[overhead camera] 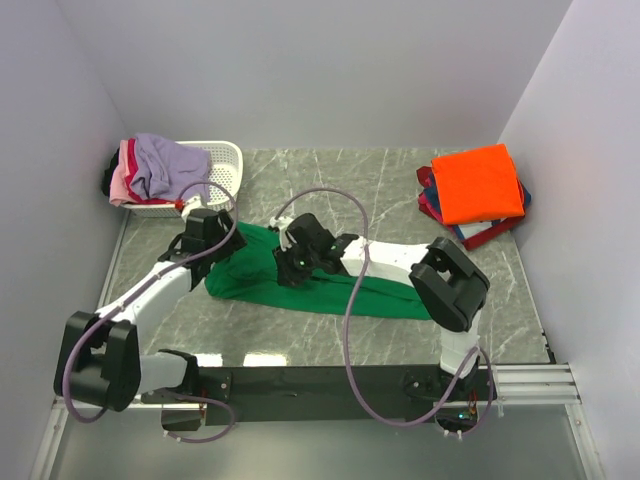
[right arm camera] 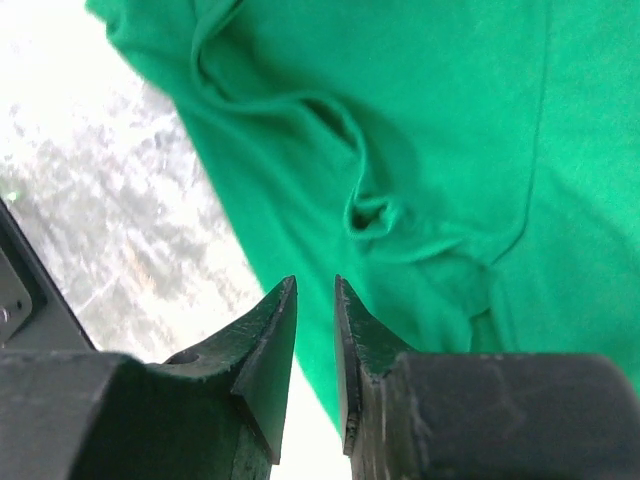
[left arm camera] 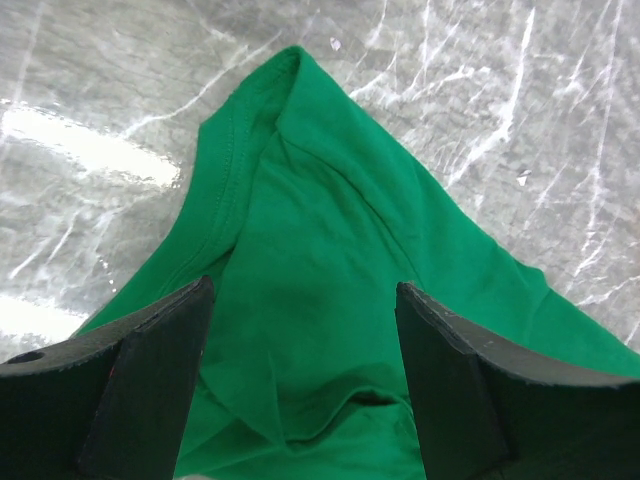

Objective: Fold and stack the t-shirts
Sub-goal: Fold the tshirt

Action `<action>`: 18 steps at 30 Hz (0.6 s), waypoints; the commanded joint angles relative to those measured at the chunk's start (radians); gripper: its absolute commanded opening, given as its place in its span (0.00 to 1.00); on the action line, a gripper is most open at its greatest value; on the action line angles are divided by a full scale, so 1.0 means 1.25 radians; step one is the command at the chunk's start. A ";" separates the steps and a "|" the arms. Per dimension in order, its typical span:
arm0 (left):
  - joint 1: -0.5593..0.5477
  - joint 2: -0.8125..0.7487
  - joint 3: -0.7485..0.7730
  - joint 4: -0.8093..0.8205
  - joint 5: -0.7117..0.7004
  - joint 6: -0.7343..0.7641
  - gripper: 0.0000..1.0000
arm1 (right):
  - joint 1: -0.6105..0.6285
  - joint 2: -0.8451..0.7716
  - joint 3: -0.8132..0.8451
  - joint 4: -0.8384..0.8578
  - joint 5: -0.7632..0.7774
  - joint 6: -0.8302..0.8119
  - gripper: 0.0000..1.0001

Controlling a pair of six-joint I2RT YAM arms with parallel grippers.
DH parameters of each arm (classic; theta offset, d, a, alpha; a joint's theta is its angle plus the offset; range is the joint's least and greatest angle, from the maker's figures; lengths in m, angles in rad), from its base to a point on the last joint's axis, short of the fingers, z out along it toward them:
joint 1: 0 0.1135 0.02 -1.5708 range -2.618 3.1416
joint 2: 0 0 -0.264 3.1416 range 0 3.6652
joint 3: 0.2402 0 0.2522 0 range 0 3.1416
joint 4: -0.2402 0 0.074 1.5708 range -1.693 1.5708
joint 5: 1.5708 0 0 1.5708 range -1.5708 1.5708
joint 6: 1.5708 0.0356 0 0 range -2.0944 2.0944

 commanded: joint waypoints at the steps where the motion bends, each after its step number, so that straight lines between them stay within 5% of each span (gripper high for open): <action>1: -0.008 0.030 0.011 0.064 0.019 0.003 0.79 | 0.009 -0.063 -0.033 0.016 -0.004 -0.019 0.29; 18: -0.065 0.213 0.041 0.140 0.078 0.013 0.79 | -0.034 -0.157 -0.046 0.059 0.147 0.057 0.36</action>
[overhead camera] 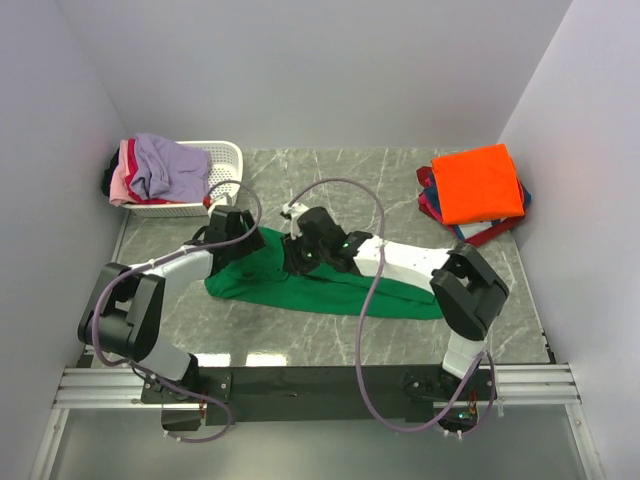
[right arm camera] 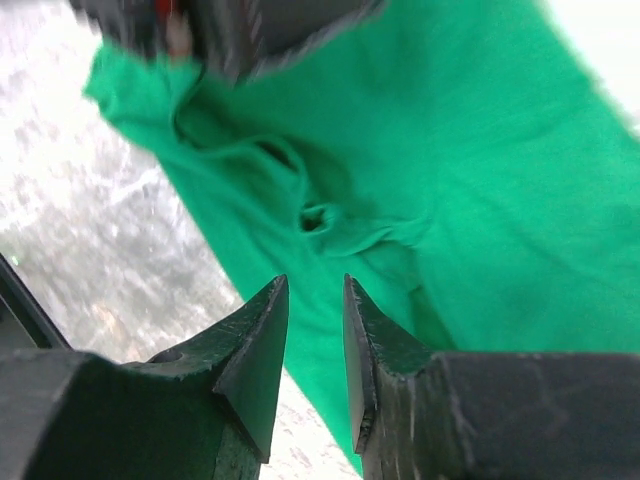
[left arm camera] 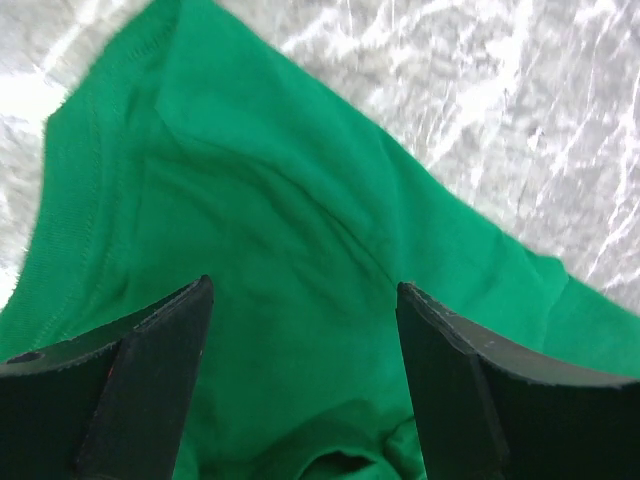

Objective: Fold and stack the t-shirts
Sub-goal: Fold the tshirt

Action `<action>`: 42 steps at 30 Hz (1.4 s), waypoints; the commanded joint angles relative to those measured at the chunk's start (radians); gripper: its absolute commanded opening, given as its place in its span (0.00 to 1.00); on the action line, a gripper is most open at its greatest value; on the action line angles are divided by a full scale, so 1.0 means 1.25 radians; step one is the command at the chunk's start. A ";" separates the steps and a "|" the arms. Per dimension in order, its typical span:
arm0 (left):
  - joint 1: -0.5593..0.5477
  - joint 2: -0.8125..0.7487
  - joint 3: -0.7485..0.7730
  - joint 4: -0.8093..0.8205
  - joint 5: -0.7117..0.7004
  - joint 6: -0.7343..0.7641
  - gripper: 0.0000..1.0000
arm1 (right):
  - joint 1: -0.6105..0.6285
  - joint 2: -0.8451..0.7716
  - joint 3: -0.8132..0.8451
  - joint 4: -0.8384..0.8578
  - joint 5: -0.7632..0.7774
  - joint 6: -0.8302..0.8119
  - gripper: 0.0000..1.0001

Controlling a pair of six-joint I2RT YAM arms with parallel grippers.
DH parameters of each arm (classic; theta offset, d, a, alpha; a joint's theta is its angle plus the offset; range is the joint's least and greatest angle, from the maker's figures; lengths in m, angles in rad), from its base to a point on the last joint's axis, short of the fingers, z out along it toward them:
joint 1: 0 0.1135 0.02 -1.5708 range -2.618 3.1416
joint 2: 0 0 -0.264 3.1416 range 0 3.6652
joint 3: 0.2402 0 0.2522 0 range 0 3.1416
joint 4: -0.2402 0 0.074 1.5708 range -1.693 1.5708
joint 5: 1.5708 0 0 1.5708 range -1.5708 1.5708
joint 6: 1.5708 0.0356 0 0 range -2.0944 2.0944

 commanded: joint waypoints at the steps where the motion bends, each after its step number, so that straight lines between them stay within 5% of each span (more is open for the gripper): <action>1: -0.008 -0.021 -0.026 0.028 0.041 0.010 0.79 | -0.038 -0.075 -0.005 0.041 0.047 0.016 0.36; 21: -0.026 -0.419 -0.202 -0.160 0.042 -0.057 0.80 | -0.072 0.084 0.146 0.061 -0.005 0.049 0.38; 29: -0.025 -0.346 -0.185 -0.138 0.002 -0.067 0.81 | -0.027 0.097 0.108 0.068 -0.030 0.066 0.38; 42: -0.024 -0.166 -0.171 -0.045 0.008 -0.058 0.81 | -0.114 -0.141 -0.157 0.013 0.221 0.126 0.38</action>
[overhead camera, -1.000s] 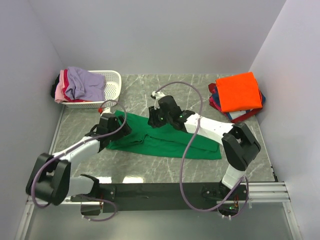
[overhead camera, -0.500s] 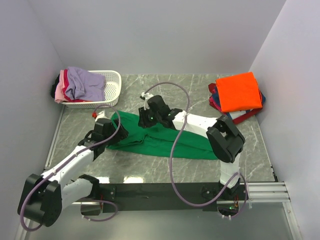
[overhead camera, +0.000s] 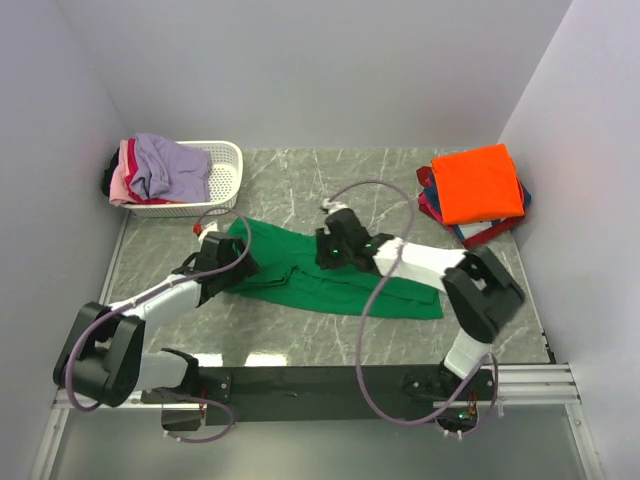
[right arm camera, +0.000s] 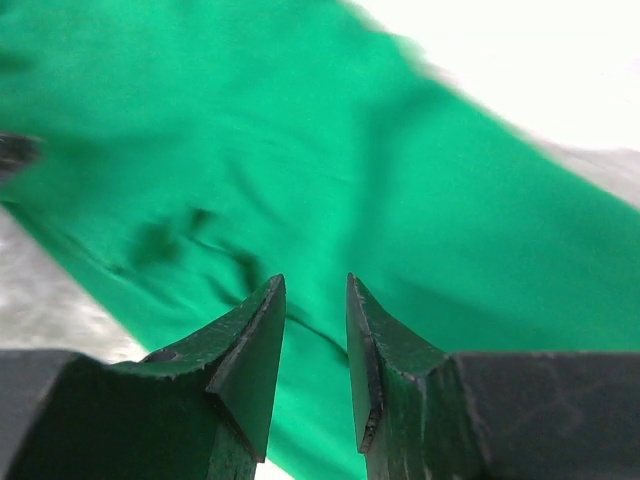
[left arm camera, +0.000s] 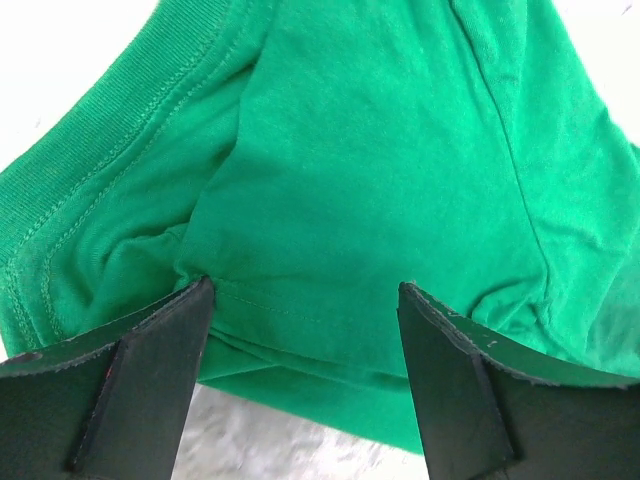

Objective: Fold and stack the t-shirts
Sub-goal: Fold the tshirt

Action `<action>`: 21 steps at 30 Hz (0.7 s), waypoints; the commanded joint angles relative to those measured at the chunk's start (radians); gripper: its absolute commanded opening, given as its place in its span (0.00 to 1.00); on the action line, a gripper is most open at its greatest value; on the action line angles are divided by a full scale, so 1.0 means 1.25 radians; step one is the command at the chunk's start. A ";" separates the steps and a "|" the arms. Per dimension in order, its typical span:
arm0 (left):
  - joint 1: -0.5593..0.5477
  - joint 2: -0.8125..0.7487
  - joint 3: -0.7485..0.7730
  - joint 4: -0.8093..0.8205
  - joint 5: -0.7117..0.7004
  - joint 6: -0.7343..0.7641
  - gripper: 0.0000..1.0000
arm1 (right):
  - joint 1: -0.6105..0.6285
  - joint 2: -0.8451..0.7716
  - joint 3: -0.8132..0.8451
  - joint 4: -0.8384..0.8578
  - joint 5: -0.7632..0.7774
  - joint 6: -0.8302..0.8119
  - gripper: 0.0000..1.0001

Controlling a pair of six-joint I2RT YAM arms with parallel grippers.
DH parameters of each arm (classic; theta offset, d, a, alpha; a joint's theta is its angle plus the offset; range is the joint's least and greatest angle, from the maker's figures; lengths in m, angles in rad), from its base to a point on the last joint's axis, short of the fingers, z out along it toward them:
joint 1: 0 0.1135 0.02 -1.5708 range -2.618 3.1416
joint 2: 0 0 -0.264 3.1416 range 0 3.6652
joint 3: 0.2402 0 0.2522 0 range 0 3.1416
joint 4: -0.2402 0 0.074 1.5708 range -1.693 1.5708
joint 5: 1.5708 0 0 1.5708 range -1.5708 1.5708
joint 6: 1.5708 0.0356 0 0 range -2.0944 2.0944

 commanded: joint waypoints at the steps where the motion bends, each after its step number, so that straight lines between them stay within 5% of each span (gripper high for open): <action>1: 0.000 0.053 0.026 0.035 0.004 0.008 0.81 | -0.032 -0.122 -0.069 -0.014 0.115 0.022 0.38; 8: 0.000 0.185 0.112 0.070 0.027 0.032 0.81 | -0.087 -0.224 -0.218 -0.044 0.167 0.058 0.38; 21: 0.012 0.410 0.344 0.035 0.023 0.081 0.81 | -0.125 -0.203 -0.266 -0.134 0.218 0.121 0.38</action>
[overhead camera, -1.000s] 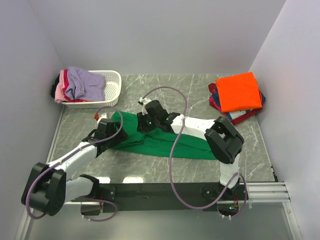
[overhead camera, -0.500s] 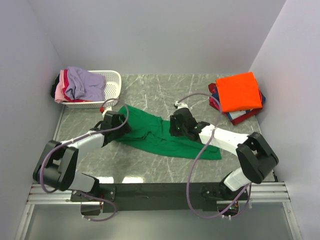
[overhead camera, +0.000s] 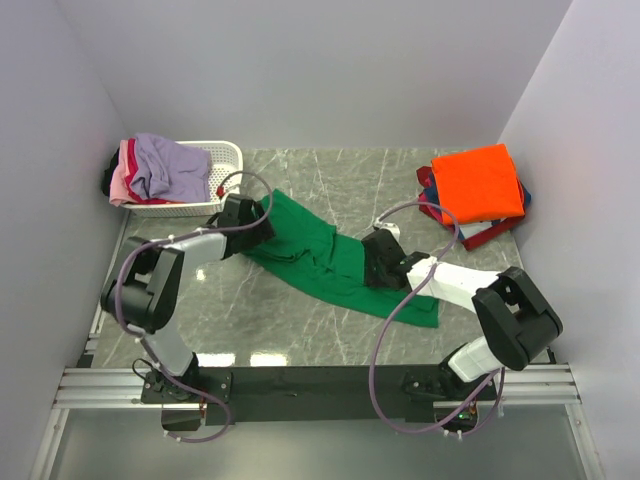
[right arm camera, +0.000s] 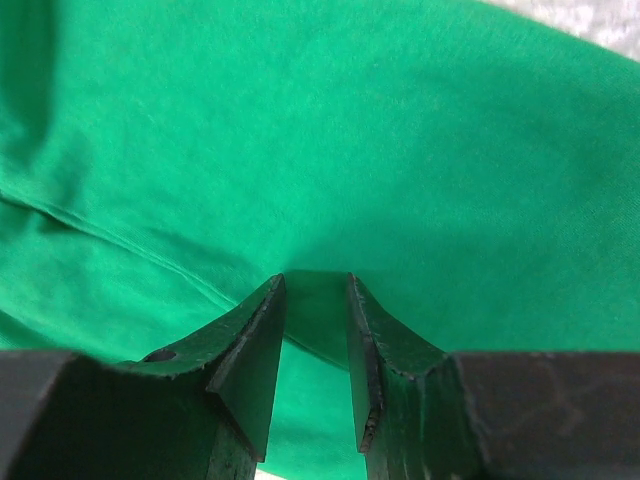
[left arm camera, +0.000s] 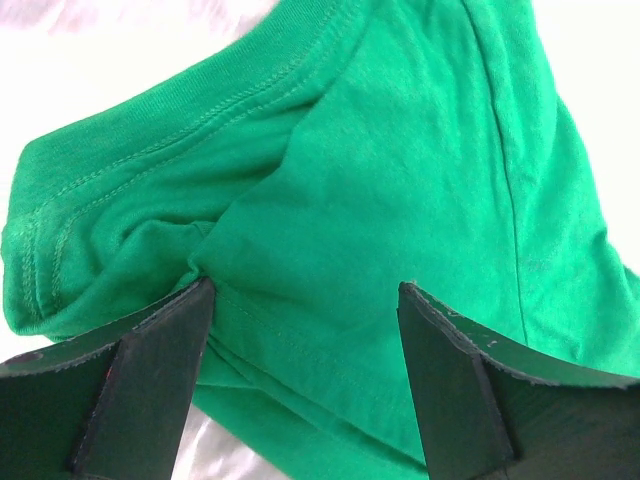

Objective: Fold and stack the t-shirts
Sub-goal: Fold the tshirt

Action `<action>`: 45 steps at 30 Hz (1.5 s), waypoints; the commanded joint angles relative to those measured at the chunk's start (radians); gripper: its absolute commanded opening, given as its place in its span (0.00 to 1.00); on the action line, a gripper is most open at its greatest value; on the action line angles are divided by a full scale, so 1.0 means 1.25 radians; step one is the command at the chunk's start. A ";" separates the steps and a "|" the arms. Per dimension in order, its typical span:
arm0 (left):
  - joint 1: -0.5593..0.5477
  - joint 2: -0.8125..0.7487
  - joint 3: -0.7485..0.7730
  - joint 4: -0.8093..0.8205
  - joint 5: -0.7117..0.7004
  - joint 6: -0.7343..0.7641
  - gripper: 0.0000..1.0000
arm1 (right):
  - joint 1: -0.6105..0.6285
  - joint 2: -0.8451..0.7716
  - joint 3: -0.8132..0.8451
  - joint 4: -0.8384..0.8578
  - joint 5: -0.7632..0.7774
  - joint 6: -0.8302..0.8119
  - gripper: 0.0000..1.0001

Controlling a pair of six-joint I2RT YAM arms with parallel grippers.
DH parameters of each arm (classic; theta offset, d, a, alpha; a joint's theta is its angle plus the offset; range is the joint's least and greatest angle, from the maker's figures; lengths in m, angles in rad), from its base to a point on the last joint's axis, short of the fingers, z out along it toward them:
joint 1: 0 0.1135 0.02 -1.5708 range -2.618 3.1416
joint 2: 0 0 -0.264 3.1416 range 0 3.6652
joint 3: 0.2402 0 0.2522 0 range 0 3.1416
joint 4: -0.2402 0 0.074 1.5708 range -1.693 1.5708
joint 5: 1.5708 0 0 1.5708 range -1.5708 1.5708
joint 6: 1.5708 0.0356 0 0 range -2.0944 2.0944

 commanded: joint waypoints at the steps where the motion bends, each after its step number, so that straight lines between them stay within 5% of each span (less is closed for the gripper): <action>1: 0.006 0.080 0.066 -0.049 0.014 0.031 0.81 | -0.004 0.007 0.008 -0.041 0.023 0.034 0.38; 27: 0.022 0.477 0.672 -0.196 0.080 0.100 0.81 | 0.179 0.021 0.093 -0.137 -0.099 0.198 0.38; 37: -0.007 0.575 0.855 -0.179 0.128 0.123 0.83 | 0.180 -0.006 0.231 -0.191 -0.031 0.119 0.38; 45: -0.012 0.597 0.938 -0.141 0.161 0.138 0.84 | 0.073 0.057 0.315 -0.112 -0.032 -0.013 0.38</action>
